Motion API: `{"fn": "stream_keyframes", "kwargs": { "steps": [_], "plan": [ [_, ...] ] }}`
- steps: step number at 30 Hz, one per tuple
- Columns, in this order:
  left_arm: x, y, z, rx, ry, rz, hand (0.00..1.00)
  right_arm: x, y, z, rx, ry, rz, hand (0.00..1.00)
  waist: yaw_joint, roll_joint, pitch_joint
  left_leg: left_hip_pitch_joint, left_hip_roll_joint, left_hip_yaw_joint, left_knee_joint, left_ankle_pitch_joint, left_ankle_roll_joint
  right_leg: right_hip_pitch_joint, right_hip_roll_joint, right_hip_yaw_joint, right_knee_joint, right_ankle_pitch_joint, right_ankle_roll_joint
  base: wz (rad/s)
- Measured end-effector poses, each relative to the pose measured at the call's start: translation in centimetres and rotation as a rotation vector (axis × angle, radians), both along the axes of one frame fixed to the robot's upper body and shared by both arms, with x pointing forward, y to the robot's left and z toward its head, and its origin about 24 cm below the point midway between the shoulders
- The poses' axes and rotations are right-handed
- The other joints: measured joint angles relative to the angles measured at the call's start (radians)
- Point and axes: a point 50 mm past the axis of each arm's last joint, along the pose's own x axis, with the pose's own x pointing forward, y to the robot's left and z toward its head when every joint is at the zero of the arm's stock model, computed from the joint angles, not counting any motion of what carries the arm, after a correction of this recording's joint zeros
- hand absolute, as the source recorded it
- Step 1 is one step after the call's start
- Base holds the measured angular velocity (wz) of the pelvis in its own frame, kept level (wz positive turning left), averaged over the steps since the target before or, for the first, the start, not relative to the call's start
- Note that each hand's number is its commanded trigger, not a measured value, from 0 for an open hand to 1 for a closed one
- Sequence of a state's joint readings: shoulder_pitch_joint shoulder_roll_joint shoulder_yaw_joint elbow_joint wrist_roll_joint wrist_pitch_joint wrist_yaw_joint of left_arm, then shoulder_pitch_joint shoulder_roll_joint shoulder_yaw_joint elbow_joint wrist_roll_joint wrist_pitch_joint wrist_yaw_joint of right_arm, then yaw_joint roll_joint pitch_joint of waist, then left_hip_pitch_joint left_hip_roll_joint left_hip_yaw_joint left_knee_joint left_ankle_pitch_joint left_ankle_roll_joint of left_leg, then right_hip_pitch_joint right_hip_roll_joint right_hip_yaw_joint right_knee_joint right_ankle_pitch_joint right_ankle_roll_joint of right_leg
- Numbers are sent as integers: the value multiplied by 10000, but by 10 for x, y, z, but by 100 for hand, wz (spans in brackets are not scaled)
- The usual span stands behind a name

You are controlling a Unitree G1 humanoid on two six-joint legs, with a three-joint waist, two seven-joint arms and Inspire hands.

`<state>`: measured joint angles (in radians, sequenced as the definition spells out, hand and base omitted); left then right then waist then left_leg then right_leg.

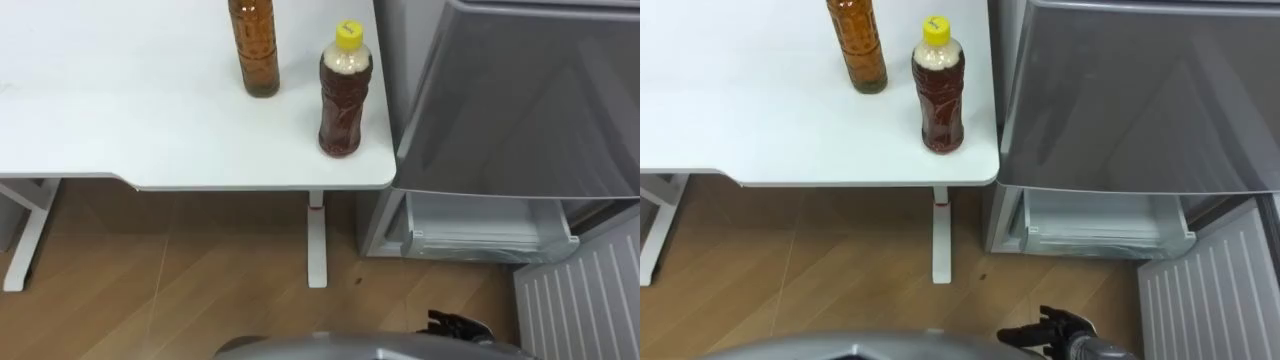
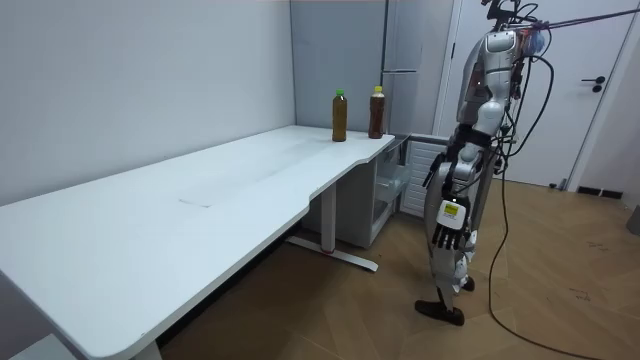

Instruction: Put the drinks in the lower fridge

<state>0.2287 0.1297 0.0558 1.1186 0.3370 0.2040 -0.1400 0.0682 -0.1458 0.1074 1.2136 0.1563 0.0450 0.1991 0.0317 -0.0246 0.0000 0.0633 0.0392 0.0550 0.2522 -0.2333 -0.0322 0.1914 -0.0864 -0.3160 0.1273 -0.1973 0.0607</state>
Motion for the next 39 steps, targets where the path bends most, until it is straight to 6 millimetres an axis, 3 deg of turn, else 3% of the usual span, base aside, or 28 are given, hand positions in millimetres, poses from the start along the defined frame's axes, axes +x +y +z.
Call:
{"fn": "stream_keyframes", "kwargs": {
  "steps": [7,15,24,31,35,39],
  "plan": [
    [3,4,1,141,-17,-12,0,-2,-2,0,-65,43,-185,0,14,7,4,9,-23,2,-12,-2,3,-7,-15,35,-10,-5,8,0],
    [-2,3,1,39,125,424,0,-5,-6,0,-137,205,-543,0,0,165,13,26,-32,-9,-27,-4,7,25,-12,98,0,-7,12,0],
    [-4,3,1,49,102,636,0,-8,-6,0,190,312,-1024,0,16,155,24,160,-50,-17,-135,-5,8,162,-11,122,-61,-28,20,0],
    [0,7,1,259,-513,2591,0,-11,-6,-1,400,413,-1197,0,8,36,13,155,-68,-25,-50,-11,19,178,-29,109,-61,-31,25,0],
    [-6,7,1,180,-591,3946,0,-13,-7,-1,436,551,-1371,0,26,48,16,195,-70,-13,-59,-12,21,223,-29,112,-72,-33,29,0],
    [-23,8,2,344,-641,6393,0,-13,-9,-1,457,568,-1521,0,40,71,21,199,-94,-47,-71,-14,24,236,-44,83,-85,-60,47,3]
  ]
}}
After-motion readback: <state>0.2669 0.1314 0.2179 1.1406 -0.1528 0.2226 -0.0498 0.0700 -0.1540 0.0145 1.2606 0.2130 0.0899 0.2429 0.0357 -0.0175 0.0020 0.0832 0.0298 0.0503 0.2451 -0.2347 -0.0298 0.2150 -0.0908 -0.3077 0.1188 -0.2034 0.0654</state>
